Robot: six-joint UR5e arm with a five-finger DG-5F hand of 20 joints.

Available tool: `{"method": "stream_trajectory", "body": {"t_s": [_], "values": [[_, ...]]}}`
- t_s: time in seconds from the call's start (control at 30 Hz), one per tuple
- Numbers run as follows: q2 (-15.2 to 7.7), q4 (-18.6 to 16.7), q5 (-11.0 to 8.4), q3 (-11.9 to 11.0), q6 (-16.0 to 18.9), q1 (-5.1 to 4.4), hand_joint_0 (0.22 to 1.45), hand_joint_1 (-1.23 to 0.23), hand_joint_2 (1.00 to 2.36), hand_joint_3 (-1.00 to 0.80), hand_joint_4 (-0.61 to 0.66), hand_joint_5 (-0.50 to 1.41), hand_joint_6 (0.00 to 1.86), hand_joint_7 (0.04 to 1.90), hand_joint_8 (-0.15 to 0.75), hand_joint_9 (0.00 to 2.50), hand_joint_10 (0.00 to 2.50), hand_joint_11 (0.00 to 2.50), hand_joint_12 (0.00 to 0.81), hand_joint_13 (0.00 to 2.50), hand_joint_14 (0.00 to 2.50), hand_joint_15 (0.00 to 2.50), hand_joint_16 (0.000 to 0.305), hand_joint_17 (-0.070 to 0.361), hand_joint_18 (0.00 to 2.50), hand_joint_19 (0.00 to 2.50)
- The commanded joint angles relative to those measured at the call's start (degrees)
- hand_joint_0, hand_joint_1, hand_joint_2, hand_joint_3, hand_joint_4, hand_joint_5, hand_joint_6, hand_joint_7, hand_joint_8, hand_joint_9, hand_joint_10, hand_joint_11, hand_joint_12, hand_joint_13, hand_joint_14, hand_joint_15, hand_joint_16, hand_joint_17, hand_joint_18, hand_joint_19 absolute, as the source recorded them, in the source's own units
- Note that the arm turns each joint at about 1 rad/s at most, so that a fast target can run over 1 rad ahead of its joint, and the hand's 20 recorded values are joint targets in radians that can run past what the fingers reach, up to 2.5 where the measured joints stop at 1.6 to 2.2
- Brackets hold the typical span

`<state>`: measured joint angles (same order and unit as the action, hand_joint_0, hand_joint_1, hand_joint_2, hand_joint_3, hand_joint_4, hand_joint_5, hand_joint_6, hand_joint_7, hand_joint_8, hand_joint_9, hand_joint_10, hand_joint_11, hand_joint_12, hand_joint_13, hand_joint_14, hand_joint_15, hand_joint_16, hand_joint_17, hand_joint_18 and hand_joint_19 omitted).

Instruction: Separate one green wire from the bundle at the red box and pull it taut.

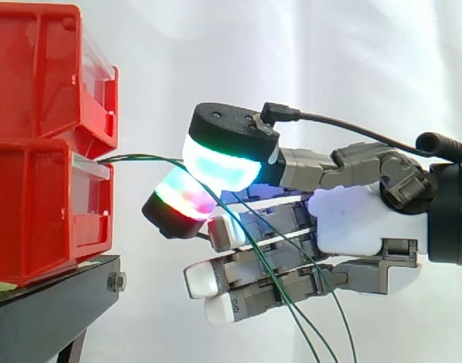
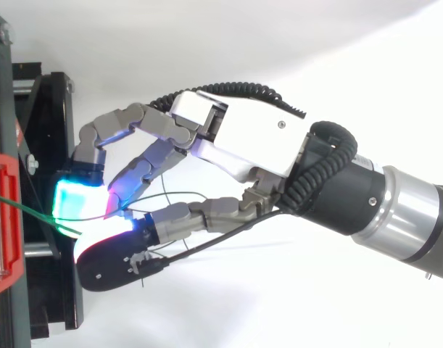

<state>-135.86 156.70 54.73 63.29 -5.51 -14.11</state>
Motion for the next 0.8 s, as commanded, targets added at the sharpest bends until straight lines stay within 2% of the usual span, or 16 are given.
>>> {"method": "stream_trajectory", "body": {"t_s": [0.0,0.47,0.6,0.63,0.77], "values": [[0.1,0.0,0.03,0.0,0.1,-0.04,0.66,-0.84,1.0,-0.48,0.07,-0.18,0.91,0.97,0.262,1.12,0.02,0.97,0.35,0.98,0.02,0.55,0.05,0.112,0.86,0.35],[0.0,0.0,0.03,0.0,0.1,-0.04,0.66,-0.93,1.0,-0.5,0.09,-0.18,0.9,0.96,0.262,1.12,0.02,0.96,0.348,0.99,0.02,0.54,0.049,0.111,0.87,0.33],[0.1,0.0,0.03,0.0,0.1,-0.04,0.59,-0.9,1.0,-0.5,0.1,-0.18,0.9,0.95,0.266,1.14,0.02,0.95,0.351,0.99,0.02,0.55,0.049,0.111,0.87,0.36],[0.1,0.0,0.03,0.0,0.1,0.05,0.55,-0.83,1.0,-0.5,0.11,-0.17,0.9,0.96,0.274,1.16,0.02,0.95,0.361,1.01,0.02,0.55,0.05,0.114,0.88,0.36],[0.1,0.3,0.03,0.0,0.6,-0.04,0.53,-0.78,1.0,-0.5,0.12,-0.16,0.89,0.99,0.287,1.18,0.02,0.94,0.367,1.02,0.02,0.55,0.052,0.117,0.89,0.36]]}}
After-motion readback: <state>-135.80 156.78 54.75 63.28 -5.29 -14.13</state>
